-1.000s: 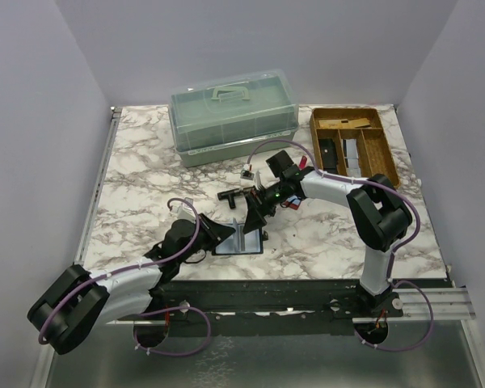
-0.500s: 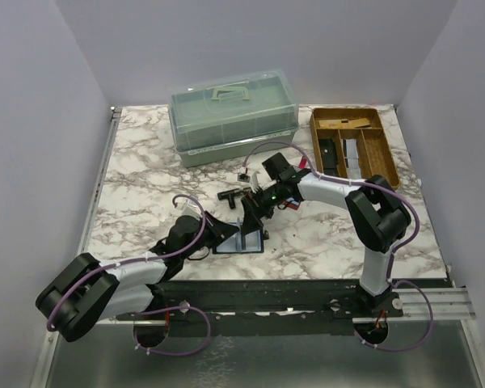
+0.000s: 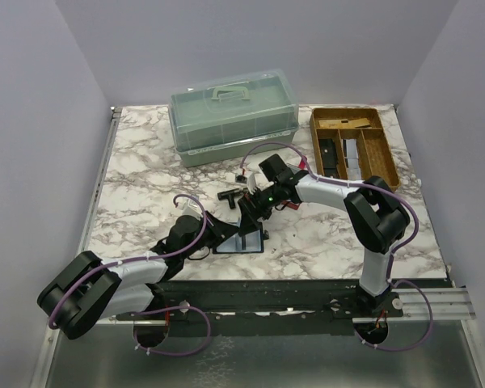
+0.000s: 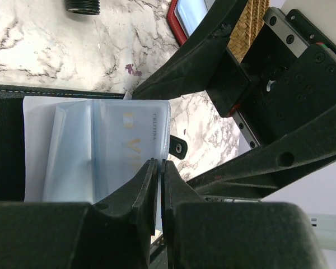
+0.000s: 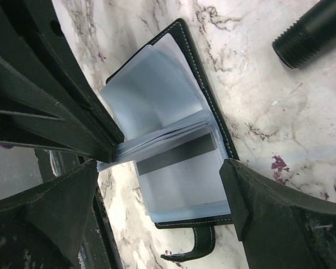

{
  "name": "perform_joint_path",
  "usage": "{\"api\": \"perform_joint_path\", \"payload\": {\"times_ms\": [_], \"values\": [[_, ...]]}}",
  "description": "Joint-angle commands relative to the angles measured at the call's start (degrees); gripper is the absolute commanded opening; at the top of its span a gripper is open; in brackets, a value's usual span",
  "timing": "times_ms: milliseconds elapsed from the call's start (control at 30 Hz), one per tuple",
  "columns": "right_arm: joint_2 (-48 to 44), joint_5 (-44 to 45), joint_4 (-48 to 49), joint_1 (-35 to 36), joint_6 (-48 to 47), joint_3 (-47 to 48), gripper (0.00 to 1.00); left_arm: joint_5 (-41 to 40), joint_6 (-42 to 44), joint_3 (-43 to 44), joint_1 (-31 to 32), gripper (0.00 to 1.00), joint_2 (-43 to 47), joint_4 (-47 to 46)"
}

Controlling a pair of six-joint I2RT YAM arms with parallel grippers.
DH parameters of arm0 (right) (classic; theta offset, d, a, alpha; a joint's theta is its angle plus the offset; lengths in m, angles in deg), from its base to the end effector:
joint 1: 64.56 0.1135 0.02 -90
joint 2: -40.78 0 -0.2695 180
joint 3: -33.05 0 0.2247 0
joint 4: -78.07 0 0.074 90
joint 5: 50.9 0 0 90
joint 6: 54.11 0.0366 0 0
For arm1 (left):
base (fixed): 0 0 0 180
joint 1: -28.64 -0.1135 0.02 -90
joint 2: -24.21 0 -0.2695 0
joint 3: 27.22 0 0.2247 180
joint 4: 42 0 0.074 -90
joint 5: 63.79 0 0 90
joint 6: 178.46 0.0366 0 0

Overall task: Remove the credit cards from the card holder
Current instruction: Remove the credit card from the card holder.

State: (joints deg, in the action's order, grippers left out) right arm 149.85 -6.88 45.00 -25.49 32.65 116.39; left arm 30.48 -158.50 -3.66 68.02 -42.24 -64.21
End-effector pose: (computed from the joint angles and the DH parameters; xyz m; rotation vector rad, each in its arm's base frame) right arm 0.2644 0.2486 0.1856 -1.2214 2.3058 1.2686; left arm 0.1377 -0.1165 0.1686 -0.5217 2.1156 -1.2762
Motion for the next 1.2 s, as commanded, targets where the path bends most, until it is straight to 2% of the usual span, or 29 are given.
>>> {"api": "perform_joint_path", "payload": {"times_ms": [0,233,833,1167], "values": [[-0.7,3.6,0.3,0.4,-0.1,-0.3,1.00,1.0,0.5,0.7,-0.3,0.12,-0.4,-1.1],[-0.1,3.7,-0.4,0.3,-0.6,-0.1,1.00,1.0,0.5,0.4,-0.3,0.12,-0.1,-1.2],[0.1,11.2,-6.3,0.3,-7.1,1.6,0.97,0.4,0.5,-1.3,-0.3,0.12,1.8,-1.2],[-5.0,-0.7,-3.0,-0.4,-5.8,-0.1,0.99,0.8,0.5,-0.7,-0.3,0.12,1.3,-1.2]]}}
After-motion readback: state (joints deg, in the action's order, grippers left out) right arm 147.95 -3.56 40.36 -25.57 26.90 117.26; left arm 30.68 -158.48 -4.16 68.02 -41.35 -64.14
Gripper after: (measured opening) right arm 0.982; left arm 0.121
